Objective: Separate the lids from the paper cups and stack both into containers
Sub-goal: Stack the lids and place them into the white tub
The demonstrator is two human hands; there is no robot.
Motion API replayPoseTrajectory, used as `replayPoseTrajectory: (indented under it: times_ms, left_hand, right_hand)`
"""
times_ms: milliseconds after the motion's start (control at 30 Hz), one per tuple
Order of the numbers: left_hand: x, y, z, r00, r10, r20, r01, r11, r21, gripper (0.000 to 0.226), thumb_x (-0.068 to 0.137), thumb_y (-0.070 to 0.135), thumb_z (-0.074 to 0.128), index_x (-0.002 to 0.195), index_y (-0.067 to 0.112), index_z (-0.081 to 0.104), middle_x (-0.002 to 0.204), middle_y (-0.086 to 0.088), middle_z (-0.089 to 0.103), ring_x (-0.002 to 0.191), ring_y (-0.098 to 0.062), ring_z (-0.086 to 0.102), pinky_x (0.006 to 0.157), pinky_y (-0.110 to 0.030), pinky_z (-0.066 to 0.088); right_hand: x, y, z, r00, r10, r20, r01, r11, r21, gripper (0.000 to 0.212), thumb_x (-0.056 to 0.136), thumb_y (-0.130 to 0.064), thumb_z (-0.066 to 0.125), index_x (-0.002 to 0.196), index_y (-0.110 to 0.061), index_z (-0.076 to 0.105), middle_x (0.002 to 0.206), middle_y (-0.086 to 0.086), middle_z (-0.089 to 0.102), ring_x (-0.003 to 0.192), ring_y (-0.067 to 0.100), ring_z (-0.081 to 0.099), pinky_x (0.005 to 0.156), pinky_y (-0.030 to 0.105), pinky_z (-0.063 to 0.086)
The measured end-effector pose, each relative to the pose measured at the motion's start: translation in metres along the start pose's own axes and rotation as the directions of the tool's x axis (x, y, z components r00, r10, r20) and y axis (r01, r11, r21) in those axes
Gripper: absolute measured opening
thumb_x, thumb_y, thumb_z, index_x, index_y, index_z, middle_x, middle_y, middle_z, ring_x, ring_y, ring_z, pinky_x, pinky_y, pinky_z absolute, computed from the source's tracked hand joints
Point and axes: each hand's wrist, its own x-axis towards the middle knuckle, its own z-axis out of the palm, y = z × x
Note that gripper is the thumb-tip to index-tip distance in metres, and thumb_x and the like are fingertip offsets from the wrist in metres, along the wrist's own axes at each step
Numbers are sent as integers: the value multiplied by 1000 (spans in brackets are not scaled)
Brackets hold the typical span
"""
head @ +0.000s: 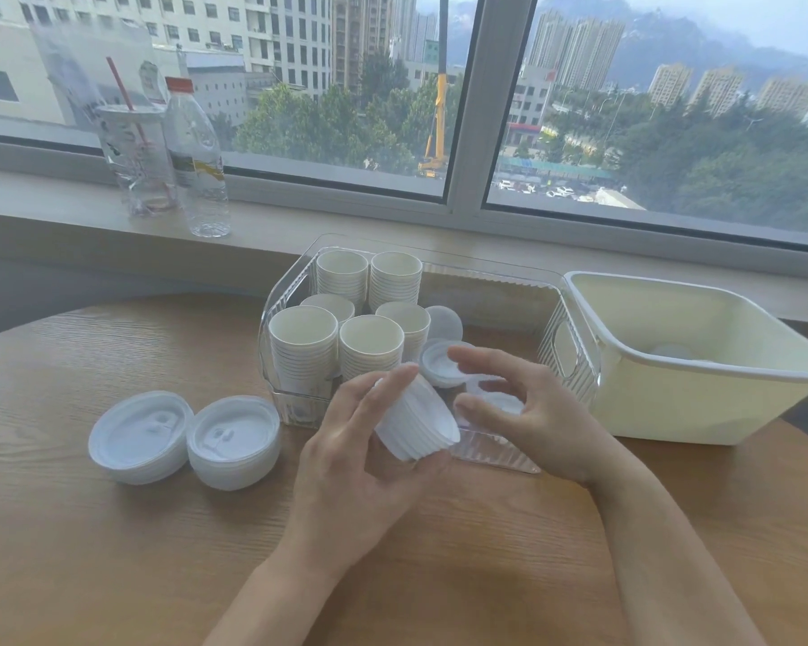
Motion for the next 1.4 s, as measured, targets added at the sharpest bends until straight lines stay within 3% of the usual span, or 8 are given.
replayPoseTrajectory:
  times_ms: [100, 200, 367, 600, 833, 933, 1100, 1400]
  left_hand:
    - [0, -5, -3, 997, -70, -45, 70, 998, -11, 76, 80, 50, 78, 150, 35, 53, 133, 13, 60, 125, -10, 59, 91, -14, 47]
    - [-1, -7, -2, 995, -85, -55, 85, 996, -5, 79, 78, 46, 78, 151, 36, 51, 131, 13, 60, 123, -9, 59, 89, -12, 46]
    - [-1, -8, -2, 995, -82, -56, 82, 997, 4, 81, 77, 47, 78, 152, 36, 49, 131, 12, 61, 119, -10, 61, 83, -14, 49]
    - [0, -7, -1, 996, -84, -19, 84, 996, 0, 79, 77, 48, 79, 150, 36, 52, 130, 14, 62, 119, -8, 61, 86, -10, 46]
    - [-3, -7, 1, 992, -127, -15, 127, 992, -12, 84, 72, 51, 80, 149, 31, 53, 130, 14, 65, 114, -8, 63, 88, -14, 48]
    - [-4, -8, 2, 986, -165, -19, 165, 986, -32, 82, 70, 51, 83, 145, 33, 55, 128, 15, 67, 107, -10, 64, 84, -24, 54]
    - [-4, -6, 2, 986, -163, -31, 161, 985, -55, 79, 71, 43, 87, 142, 28, 56, 135, 13, 66, 120, -13, 64, 95, -36, 56]
    - [-5, -4, 3, 990, -140, -34, 137, 987, -89, 84, 72, 36, 90, 146, 26, 53, 134, 9, 67, 117, -19, 67, 95, -44, 57]
  right_hand:
    - [20, 12, 4, 984, 39, -175, -80, 970, -231, 55, 95, -48, 70, 147, -39, 55, 147, -26, 54, 137, -2, 48, 115, 20, 36]
    - [47, 22, 12, 991, 96, -92, -127, 883, -452, 57, 100, -34, 68, 154, -29, 49, 158, -12, 48, 149, 10, 40, 120, 25, 28]
    - [66, 34, 23, 972, 176, -156, -235, 743, -627, 39, 101, -24, 62, 139, -36, 63, 133, -7, 70, 128, 24, 59, 105, 41, 48]
    - [26, 23, 14, 941, 100, -324, -166, 969, -182, 11, 93, -23, 78, 100, -30, 83, 91, -19, 79, 89, -2, 72, 87, 28, 59]
    - [2, 3, 4, 930, 77, -360, -66, 997, 42, 5, 92, -20, 79, 91, -25, 78, 87, -14, 78, 85, 5, 73, 79, 18, 56]
    - [-3, -8, -4, 960, 34, -278, -4, 994, 106, 5, 91, -18, 80, 90, -21, 77, 90, -8, 78, 90, 8, 75, 85, 19, 55]
    - [-7, -14, -1, 989, -136, -59, 144, 975, 169, 8, 89, -9, 82, 88, -15, 77, 104, -3, 80, 107, 20, 74, 102, 41, 55]
    - [-9, -9, -2, 980, -165, 113, 137, 966, 219, 6, 91, -14, 79, 92, -8, 77, 114, 0, 78, 117, 18, 70, 107, 38, 53]
